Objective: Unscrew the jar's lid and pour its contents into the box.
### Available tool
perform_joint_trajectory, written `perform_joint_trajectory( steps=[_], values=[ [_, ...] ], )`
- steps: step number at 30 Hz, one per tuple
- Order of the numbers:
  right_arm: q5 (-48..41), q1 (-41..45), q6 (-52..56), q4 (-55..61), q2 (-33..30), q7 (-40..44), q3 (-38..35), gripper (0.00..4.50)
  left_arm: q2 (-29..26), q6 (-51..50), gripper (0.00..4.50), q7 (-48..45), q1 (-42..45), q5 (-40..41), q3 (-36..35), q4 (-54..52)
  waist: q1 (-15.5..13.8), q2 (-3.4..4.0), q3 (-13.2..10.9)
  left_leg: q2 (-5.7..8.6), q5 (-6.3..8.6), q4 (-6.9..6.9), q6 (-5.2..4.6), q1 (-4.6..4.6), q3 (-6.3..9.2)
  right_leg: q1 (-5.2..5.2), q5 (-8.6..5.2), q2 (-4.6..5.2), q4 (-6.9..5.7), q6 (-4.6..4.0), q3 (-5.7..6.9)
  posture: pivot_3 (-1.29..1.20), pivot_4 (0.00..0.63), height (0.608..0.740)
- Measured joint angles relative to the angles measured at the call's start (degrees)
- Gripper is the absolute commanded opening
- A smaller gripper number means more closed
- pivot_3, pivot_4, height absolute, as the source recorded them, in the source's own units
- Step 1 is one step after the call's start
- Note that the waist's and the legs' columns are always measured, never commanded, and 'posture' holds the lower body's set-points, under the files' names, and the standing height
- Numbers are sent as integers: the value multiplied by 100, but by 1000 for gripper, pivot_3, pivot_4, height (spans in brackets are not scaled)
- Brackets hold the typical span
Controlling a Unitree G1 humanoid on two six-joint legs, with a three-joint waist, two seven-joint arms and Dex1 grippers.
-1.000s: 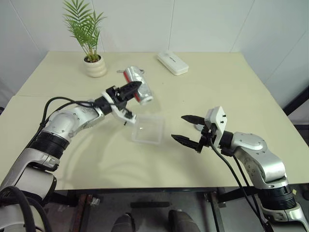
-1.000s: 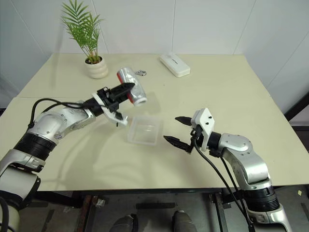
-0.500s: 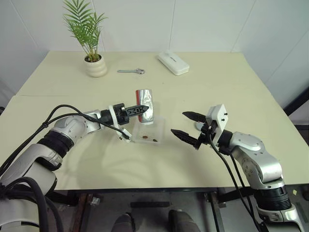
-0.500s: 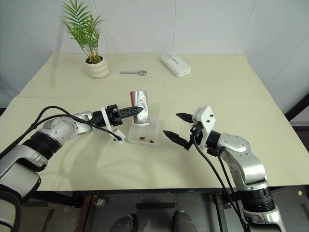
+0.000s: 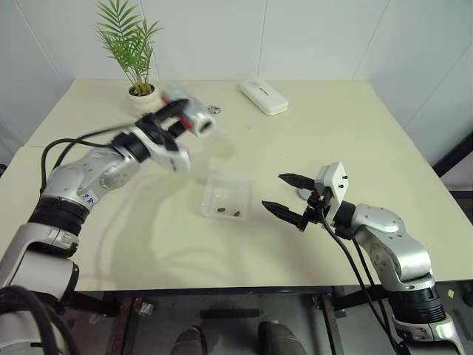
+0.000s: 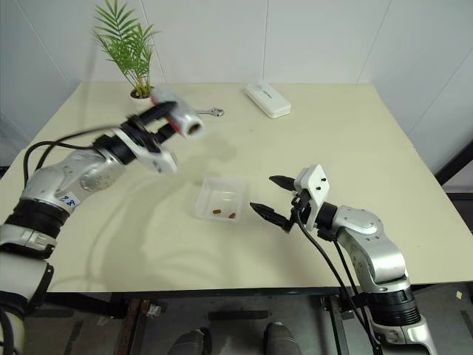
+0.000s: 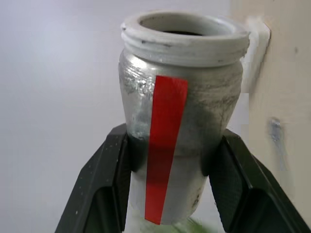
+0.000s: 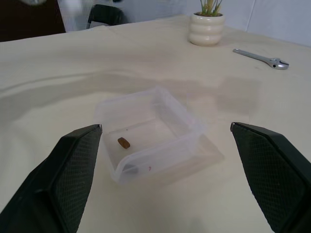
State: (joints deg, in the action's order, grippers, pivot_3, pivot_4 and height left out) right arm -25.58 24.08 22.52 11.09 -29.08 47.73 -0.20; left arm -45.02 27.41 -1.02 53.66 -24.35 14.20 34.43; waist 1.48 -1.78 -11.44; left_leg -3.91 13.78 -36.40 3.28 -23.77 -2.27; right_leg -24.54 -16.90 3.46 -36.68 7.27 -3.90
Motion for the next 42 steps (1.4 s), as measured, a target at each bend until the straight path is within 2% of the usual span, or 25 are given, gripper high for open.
perform_joint_trajectory(
  steps=[2,5,8,10,13,16,21,28,36,38,42],
  values=[
    [41,81,-51,-78,-47,127,7,4467,331,-1071,1866,-1140,-287,1274,-600,-94,15,0,0,0,0,-9,-1,4,0,1,0,-1,-13,0,-2,0,150,740],
    [153,233,-255,-268,-113,293,15,4467,613,-2730,1866,-2163,-593,2511,-1220,-328,25,0,0,0,-4,-17,-1,5,6,1,0,-4,-28,-1,-3,0,150,740],
    [154,487,-557,-513,-120,635,6,4467,699,-3873,1866,-2115,-716,3254,-2057,-334,70,-1,0,0,-4,-30,0,5,10,-1,0,-4,-43,0,-7,0,150,740],
    [106,724,-912,-594,-123,979,-8,4467,696,-4371,1866,-1762,-726,3741,-2892,-65,110,0,0,-1,-4,-33,0,13,11,5,0,-4,-46,0,-7,0,150,740],
    [-79,944,-1115,-577,-97,1252,-16,4467,639,-4366,1866,-1464,-956,4018,-3621,340,124,-1,0,-1,-3,-32,0,32,11,25,0,-2,-43,0,-6,0,150,740],
    [-275,1128,-1104,-576,-31,1315,-19,4467,639,-4272,1866,-1197,-1113,4089,-3983,808,104,-8,2,-1,-3,-44,0,29,12,27,0,-2,-47,0,-4,0,150,740],
    [-527,1333,-877,-575,2,1324,-22,4467,714,-3320,1866,-1359,-1396,4165,-4257,1312,3,-18,8,-2,-2,-46,1,31,11,31,2,-2,-44,-2,-2,0,150,740],
    [-470,1271,-848,-579,-93,1355,-12,4467,868,-2544,1866,-1489,-1619,3965,-3997,1402,-5,-20,9,-1,2,-44,0,30,9,34,2,-1,-35,-2,-2,0,150,740],
    [-460,1163,-776,-581,-182,1356,-12,4500,868,-2482,4448,-1778,-1849,3964,-3902,1383,22,-20,9,-4,4,-35,0,36,4,33,1,-1,-32,-4,-2,0,150,740],
    [-460,1153,-743,-577,-183,1356,-10,4500,852,-2521,4481,-1783,-1956,3973,-3903,1249,20,-20,10,-4,5,-35,0,35,2,33,1,0,-28,-4,-2,0,150,740],
    [-466,967,-634,-470,-305,1379,-9,4500,776,-3098,4481,-1903,-2827,4066,-3913,152,32,-20,10,-6,9,-15,-1,38,-2,32,-2,2,-18,-9,-3,0,150,740]
  ],
)
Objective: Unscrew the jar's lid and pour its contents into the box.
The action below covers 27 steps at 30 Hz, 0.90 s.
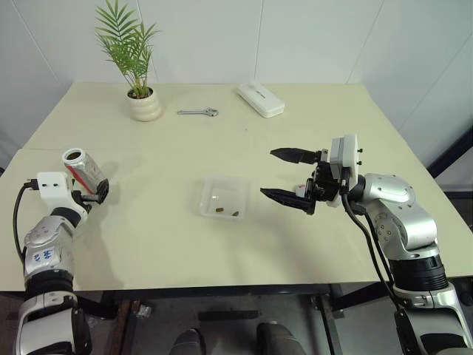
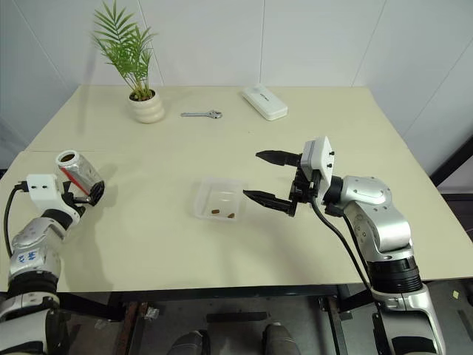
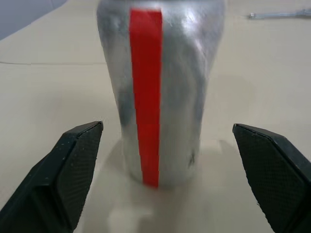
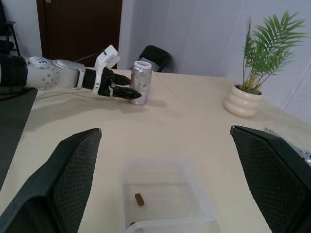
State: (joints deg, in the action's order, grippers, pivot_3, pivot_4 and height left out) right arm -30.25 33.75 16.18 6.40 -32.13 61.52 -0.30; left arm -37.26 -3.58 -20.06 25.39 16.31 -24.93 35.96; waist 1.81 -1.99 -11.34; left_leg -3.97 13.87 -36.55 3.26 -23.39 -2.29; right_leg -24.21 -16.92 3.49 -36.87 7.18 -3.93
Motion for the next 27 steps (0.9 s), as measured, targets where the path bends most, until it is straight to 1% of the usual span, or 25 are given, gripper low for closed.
perform_joint_trajectory(
  steps=[3,5,6,8,10,12,13,14,16,18,20,25,27],
  values=[
    [-4,-174,53,54,-107,39,-3,4500,-113,-492,4481,-85,-875,63,-103,-1011,11,-1,1,-4,0,18,1,4,-2,-2,-3,-1,7,-6,0,0,150,740],
    [-3,-259,69,55,-168,81,-9,4500,-268,-605,4481,-178,-1298,37,-121,-1455,-2,-1,1,-4,-1,29,3,9,-2,-2,-5,-1,9,-10,1,0,150,740],
    [-5,-291,84,57,-195,114,-8,4500,-375,-607,4481,-246,-1481,6,-123,-1673,-4,-2,1,-4,-1,31,4,12,-1,-3,-7,0,8,-13,2,0,150,740],
    [-18,-300,139,58,-234,154,-8,4500,-498,-636,4481,-301,-1582,-21,-168,-1950,-22,-2,1,-4,-4,31,5,15,0,-2,-7,1,6,-18,5,0,150,740],
    [-91,-286,261,73,-325,233,-8,4500,-841,-594,4481,-586,-1910,-61,-225,-2297,-11,-8,1,-6,-5,34,6,15,-2,-2,-4,2,15,-26,6,0,150,740],
    [-186,-288,413,58,-540,283,-89,4500,-1416,-309,4481,-1264,-2441,-87,-341,-2825,13,-25,-3,-12,-4,50,7,14,-13,-3,-15,7,42,-69,7,0,150,740],
    [-185,-275,419,9,-606,299,-180,4500,-1592,-124,4481,-1571,-2527,-72,-383,-3066,13,-23,-2,-11,-4,57,6,15,-19,-3,-15,11,56,-76,7,0,150,740],
    [-181,-219,396,-76,-636,333,-241,4500,-1723,73,4481,-1924,-2546,3,-406,-3324,11,-20,-2,-11,-4,61,6,15,-23,-2,-14,13,65,-78,6,0,150,740],
    [-142,-6,359,-315,-658,451,-240,4500,-1753,234,4481,-2524,-2465,314,-297,-3751,-1,-6,0,-11,-4,70,2,15,-28,3,-11,13,87,-84,5,0,150,740],
    [-123,120,363,-457,-694,552,-238,4500,-1730,213,4481,-2946,-2401,559,-95,-3844,1,-5,-1,-13,-2,73,0,13,-30,0,-8,9,89,-78,4,0,150,740],
    [-116,160,374,-465,-784,642,-238,4500,-1722,42,4481,-3358,-2360,840,42,-3863,9,-6,-1,-20,4,76,-1,10,-31,-6,5,0,88,-51,4,0,150,740],
    [93,75,218,-702,-1095,841,-247,4500,-1791,-224,4481,-3770,-1730,1137,255,-4091,-8,-7,-2,-24,9,77,-2,-1,-35,-19,2,-8,88,-35,2,0,150,740],
    [126,27,161,-716,-1121,862,-253,4500,-1792,-283,4481,-3792,-1675,1143,251,-4099,18,-7,-2,-25,10,77,-3,2,-43,-20,2,-11,87,-33,-8,0,150,740]
  ],
)
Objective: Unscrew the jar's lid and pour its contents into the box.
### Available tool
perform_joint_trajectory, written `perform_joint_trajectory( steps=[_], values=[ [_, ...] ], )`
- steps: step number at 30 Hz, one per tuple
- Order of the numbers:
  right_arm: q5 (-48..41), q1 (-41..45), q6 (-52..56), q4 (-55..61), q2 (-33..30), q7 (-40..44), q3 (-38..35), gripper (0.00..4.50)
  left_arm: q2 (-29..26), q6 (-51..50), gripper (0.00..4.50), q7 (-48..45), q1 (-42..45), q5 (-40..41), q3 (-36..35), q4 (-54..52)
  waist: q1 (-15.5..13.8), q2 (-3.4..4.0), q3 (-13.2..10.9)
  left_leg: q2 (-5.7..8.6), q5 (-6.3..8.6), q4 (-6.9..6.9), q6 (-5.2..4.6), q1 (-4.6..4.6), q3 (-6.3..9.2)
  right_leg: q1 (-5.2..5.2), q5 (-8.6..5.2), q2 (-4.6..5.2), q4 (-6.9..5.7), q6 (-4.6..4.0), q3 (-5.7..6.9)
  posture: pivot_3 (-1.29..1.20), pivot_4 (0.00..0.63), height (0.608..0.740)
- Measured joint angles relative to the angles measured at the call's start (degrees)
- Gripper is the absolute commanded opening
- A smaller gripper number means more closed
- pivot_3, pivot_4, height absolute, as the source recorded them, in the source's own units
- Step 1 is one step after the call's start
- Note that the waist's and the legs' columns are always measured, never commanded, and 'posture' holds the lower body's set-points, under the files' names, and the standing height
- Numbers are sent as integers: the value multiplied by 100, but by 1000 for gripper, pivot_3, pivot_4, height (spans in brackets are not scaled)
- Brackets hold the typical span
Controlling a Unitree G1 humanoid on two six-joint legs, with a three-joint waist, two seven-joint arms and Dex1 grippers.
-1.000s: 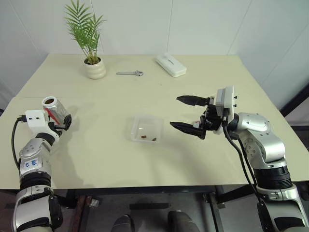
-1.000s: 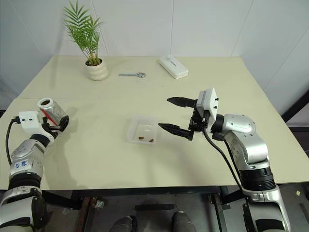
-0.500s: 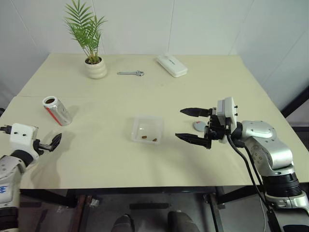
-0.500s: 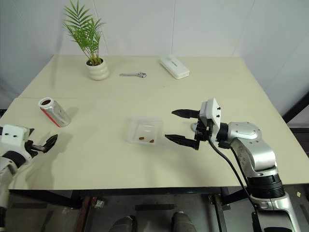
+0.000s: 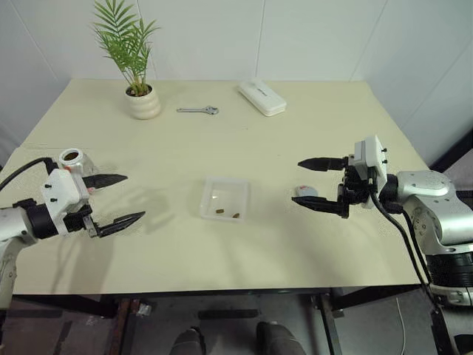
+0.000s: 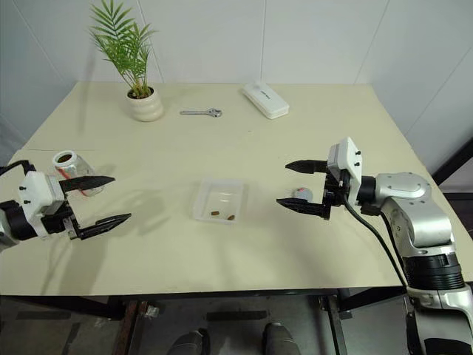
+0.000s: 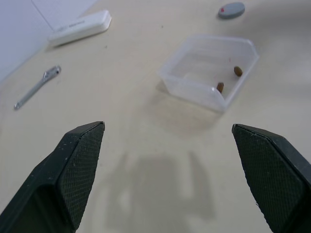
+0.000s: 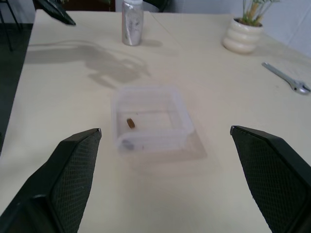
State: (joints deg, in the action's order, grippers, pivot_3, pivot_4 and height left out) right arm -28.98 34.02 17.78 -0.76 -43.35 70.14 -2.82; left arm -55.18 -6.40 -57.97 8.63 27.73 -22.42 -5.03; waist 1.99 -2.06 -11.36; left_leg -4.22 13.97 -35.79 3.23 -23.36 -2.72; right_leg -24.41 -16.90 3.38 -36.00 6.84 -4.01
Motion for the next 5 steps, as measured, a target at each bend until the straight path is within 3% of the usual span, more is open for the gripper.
perform_joint_trajectory(
  steps=[5],
  values=[
    [-3,-155,-6,59,-38,-3,-30,4500,1,-109,4481,-9,-29,-1,-191,4,64,0,0,-4,0,-7,0,1,-4,-2,0,-4,-7,2,-5,0,150,740]
  ],
)
